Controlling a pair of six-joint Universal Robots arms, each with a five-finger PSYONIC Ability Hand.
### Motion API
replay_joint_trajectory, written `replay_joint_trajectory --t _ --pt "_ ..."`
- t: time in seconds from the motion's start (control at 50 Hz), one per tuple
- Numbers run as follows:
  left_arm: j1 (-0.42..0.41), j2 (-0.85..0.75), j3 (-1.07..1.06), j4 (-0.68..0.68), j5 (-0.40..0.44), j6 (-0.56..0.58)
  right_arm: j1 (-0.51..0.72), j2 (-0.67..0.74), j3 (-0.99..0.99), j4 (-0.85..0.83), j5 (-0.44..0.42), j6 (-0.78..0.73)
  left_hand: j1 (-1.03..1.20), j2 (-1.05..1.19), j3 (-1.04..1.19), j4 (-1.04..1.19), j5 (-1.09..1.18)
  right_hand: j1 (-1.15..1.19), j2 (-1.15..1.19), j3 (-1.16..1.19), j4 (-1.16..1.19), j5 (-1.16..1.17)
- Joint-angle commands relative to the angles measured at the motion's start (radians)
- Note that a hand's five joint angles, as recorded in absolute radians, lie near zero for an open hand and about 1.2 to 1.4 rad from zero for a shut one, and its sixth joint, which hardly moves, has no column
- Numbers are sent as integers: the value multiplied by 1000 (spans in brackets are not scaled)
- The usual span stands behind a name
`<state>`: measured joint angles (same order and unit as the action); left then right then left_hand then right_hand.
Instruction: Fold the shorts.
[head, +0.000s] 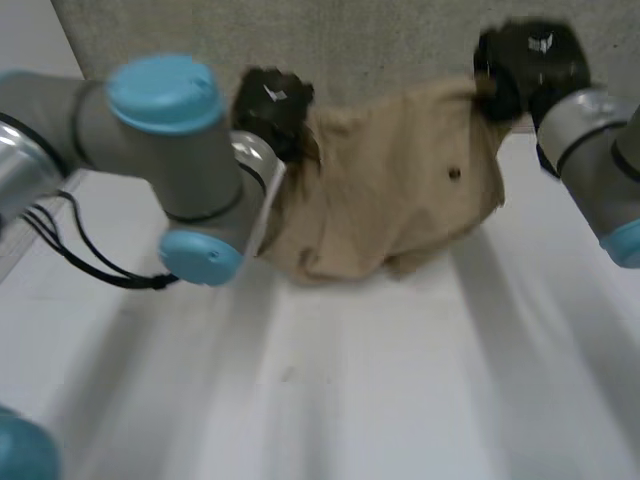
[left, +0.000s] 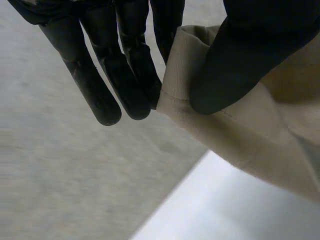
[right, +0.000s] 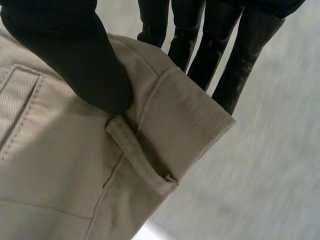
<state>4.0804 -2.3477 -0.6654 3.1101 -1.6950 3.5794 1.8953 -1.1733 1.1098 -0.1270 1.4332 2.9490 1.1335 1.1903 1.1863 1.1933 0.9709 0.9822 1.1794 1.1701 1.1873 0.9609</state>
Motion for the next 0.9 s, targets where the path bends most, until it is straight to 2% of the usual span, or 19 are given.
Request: replay_joint_trajectory --t 0.02,0.08,0.16,0.24,0.36,0.48,0.54,0.68,0.76,0.9 --pt "69 238 -247 16 9 9 67 -121 51 -46 38 -90 263 206 210 203 251 414 217 226 209 261" --pt "106 341 -393 36 23 9 76 -169 111 -14 38 -114 225 168 172 165 213 414 217 226 209 261" --pt "153 422 -590 50 77 9 80 -197 195 92 36 -168 35 -22 -18 -25 23 414 217 226 209 261" --pt "187 459 -779 50 152 7 97 -190 300 184 33 -205 -464 -521 -517 -524 -476 414 217 226 209 261" --pt "224 495 -968 50 183 6 151 -157 479 136 36 -209 -685 -742 -738 -745 -697 414 217 226 209 261" --pt "256 567 -1054 38 179 -4 151 -163 594 72 35 -209 -758 -815 -811 -818 -770 414 217 226 209 261" --pt "256 617 -1085 38 175 -50 154 -178 624 64 41 -209 -800 -856 -852 -859 -812 414 217 226 209 261" --pt "244 699 -1126 44 172 -272 156 -239 654 66 41 -199 -788 -845 -841 -848 -800 414 217 226 209 261" --pt "235 683 -1135 58 175 -338 157 -282 668 67 36 -197 -785 -842 -838 -845 -797 414 217 226 209 261" --pt "218 545 -1099 142 135 -341 169 -387 668 75 38 -195 -782 -839 -835 -842 -794 414 217 226 209 261"
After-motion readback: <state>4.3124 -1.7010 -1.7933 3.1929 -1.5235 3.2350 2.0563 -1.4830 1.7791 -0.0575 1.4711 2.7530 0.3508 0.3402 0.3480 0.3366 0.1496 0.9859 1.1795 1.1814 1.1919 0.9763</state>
